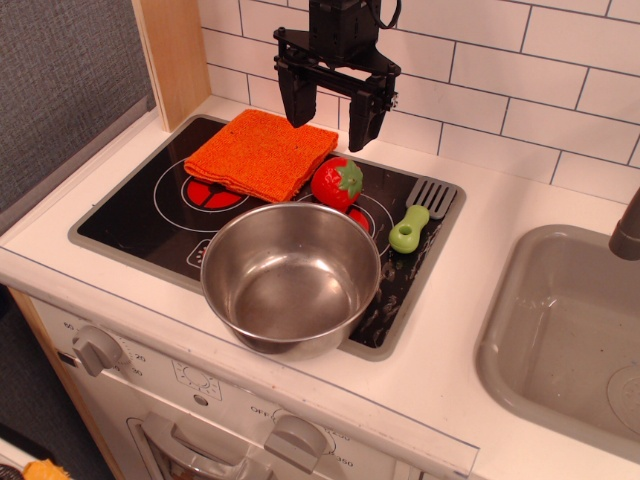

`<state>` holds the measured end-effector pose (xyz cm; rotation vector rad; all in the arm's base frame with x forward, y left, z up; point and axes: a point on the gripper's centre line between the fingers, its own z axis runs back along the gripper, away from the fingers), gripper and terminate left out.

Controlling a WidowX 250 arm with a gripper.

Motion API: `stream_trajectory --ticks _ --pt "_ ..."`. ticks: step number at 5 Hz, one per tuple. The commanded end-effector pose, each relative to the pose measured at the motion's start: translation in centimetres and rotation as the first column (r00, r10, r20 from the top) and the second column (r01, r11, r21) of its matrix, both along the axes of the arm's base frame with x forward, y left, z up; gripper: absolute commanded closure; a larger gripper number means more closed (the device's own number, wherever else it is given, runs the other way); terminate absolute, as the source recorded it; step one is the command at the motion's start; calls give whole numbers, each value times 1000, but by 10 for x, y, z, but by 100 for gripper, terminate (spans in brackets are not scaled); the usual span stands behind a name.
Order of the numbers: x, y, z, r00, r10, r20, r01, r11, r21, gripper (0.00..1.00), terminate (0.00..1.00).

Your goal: Place the silver bowl on the orange cloth.

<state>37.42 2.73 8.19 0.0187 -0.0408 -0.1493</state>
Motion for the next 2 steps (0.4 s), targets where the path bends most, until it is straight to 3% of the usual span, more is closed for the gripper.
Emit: stream_trajectory --ticks 1,2 --pt "0 0 0 1000 0 0 0 1000 0 0 0" --pt "-25 7 9 999 15 40 -14 1000 -15 0 0"
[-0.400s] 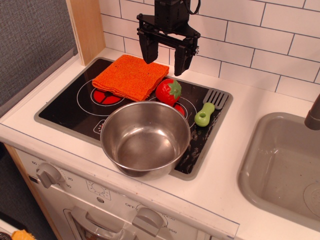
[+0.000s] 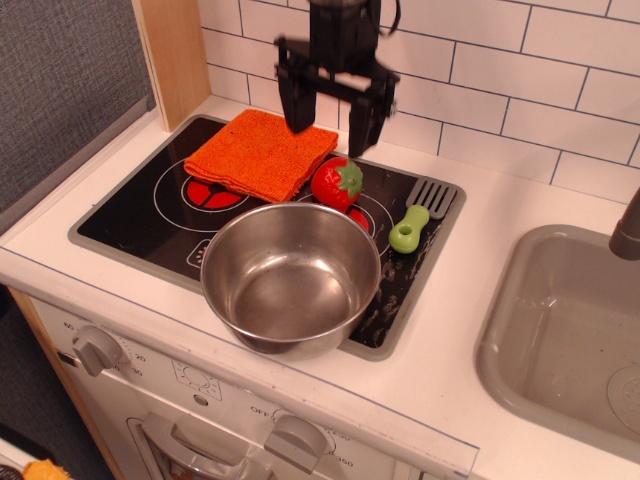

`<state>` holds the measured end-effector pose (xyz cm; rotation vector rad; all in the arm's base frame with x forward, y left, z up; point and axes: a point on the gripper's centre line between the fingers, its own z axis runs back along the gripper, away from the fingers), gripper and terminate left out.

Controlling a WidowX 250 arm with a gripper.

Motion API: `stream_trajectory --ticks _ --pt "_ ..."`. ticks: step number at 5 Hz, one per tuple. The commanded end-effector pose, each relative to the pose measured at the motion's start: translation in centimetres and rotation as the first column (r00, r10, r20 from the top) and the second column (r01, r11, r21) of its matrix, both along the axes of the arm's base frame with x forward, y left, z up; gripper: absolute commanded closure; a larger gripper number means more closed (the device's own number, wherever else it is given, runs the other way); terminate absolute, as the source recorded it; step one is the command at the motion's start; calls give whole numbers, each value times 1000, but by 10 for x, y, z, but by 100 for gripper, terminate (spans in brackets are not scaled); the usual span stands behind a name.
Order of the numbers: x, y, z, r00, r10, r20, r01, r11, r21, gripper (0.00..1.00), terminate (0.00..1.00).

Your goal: Place the silver bowl on the orange cloth.

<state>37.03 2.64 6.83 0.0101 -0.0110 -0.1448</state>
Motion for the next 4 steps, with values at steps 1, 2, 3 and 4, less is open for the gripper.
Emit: stream_trajectory --ticks 1,2,3,4 --pt "-52 14 31 993 27 115 -26 1000 -12 0 0" --pt "-79 18 22 996 20 87 -20 1000 2 0 0" --pt "-101 21 -7 1000 24 -3 -24 998 50 0 0" --pt "-105 26 -32 997 48 -62 -42 995 90 0 0"
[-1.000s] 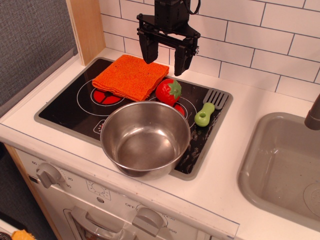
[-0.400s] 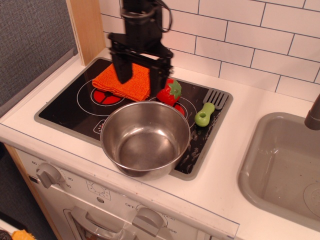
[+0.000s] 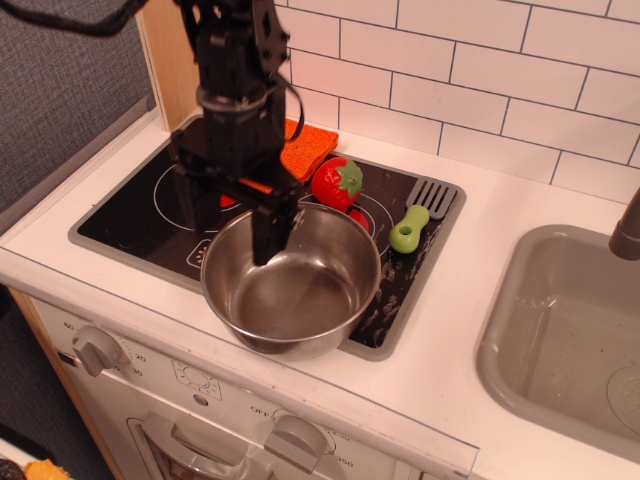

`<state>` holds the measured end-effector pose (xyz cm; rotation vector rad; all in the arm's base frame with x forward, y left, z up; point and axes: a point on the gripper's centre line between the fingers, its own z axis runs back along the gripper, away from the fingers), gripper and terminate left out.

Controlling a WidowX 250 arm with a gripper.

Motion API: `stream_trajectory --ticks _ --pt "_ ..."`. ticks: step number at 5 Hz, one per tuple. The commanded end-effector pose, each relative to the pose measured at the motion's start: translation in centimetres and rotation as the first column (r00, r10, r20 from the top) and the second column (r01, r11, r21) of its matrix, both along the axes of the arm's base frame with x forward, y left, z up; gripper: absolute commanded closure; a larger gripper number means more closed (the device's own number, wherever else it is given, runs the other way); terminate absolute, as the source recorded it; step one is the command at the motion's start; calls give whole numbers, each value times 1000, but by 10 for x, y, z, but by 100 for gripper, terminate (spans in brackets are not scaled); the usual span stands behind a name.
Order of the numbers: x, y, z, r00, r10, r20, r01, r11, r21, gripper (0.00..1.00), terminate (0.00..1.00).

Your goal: Place the silver bowl on the orange cloth.

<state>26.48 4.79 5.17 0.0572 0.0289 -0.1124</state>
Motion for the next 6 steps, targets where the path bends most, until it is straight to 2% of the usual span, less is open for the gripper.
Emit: stream_trajectory --ticks 1,2,5,6 --pt "3 7 -24 998 26 -51 -23 998 54 0 0" --pt "3 6 -25 999 22 -42 -20 999 49 100 0" --pt "2 11 5 999 29 24 -29 1000 -5 100 0" --pt "17 27 27 995 87 58 -85 996 -31 100 0"
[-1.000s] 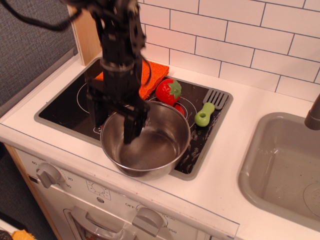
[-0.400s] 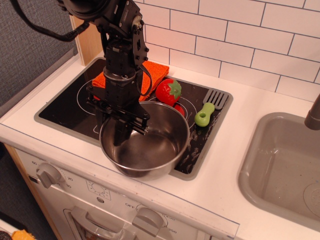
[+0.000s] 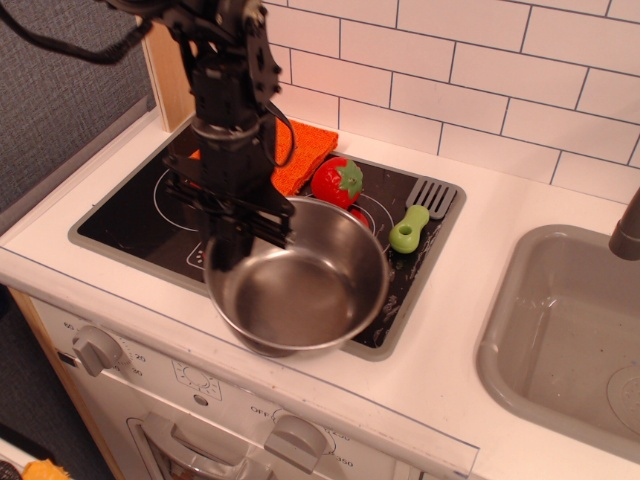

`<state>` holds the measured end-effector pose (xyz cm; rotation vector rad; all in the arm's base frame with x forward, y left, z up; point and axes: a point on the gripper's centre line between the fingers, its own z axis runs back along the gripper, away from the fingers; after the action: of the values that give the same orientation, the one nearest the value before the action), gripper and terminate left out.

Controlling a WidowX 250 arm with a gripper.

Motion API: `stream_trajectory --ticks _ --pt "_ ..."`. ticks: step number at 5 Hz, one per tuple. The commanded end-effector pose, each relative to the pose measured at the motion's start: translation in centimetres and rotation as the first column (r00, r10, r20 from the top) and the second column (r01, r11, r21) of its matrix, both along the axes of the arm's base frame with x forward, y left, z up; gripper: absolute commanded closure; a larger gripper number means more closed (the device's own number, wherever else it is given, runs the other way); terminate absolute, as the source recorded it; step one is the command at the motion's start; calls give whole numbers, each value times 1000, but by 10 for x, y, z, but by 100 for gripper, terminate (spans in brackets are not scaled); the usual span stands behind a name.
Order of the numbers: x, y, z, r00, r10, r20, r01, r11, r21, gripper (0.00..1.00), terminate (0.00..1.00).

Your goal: Place the silver bowl on the orange cloth.

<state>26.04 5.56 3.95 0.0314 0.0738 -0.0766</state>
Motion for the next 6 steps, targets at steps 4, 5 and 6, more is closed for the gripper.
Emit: stream_trajectory --ticks 4,5,6 --pt "105 100 34 946 319 56 -320 947 5 100 0" --pt "116 105 31 938 343 54 -344 939 -1 100 0" --pt "121 109 31 932 357 57 -358 934 0 100 0"
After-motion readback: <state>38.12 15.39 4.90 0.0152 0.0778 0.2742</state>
